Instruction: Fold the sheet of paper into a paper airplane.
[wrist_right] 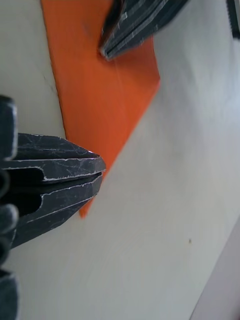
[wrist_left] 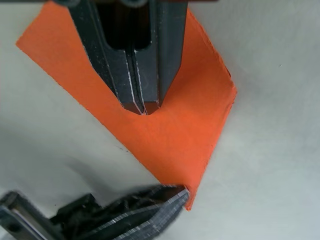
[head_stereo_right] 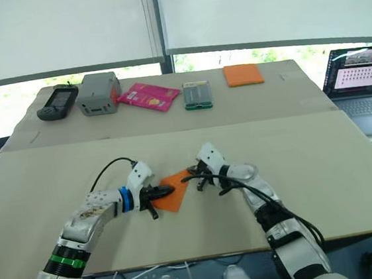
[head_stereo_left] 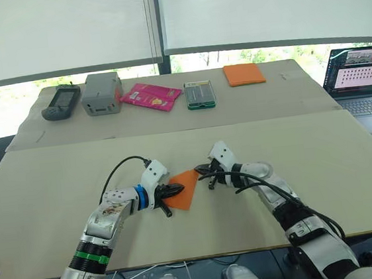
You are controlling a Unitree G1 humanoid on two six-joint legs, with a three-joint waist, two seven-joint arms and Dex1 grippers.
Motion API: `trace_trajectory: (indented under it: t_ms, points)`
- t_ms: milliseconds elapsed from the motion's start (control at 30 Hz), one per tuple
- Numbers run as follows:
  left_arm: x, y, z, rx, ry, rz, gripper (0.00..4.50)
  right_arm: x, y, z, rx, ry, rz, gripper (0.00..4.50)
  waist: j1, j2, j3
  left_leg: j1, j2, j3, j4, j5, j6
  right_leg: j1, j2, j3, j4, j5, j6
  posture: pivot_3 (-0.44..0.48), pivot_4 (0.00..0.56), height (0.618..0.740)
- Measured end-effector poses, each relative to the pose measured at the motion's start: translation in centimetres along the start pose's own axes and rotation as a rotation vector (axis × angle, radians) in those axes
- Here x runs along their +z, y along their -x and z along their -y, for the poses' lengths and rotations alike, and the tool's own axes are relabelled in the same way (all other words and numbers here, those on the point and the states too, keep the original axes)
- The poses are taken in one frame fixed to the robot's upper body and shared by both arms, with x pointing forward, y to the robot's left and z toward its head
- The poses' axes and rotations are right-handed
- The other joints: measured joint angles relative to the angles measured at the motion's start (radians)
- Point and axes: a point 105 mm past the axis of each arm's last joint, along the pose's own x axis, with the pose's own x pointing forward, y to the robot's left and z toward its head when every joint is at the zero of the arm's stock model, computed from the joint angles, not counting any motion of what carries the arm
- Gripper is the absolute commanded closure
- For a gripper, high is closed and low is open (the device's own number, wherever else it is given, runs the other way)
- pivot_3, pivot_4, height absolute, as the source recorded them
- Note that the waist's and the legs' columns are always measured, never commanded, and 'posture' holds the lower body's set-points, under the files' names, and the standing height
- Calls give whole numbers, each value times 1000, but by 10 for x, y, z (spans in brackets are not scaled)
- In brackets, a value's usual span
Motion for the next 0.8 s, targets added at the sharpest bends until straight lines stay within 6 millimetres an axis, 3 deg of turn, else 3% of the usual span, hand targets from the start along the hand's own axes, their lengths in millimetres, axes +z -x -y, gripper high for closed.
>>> trace_trajectory:
  t_ms: [433,633,800]
  points:
    - [-1,0,-1,2,0,-12,4500,4,5,-67,230,20,-32,4447,1,0,0,1,1,0,-1,0,0,0,1,0,0,-1,1,0,150,740]
    - [-2,2,-2,-2,-2,-22,4500,4,12,-97,308,-74,-42,4447,-1,0,0,2,2,1,-1,0,0,0,1,1,0,-1,1,0,150,740]
    - [-2,3,-2,-11,-3,-26,4500,5,13,-99,303,-97,-53,4447,-1,0,0,2,2,1,-1,0,0,0,2,0,0,-1,1,0,150,740]
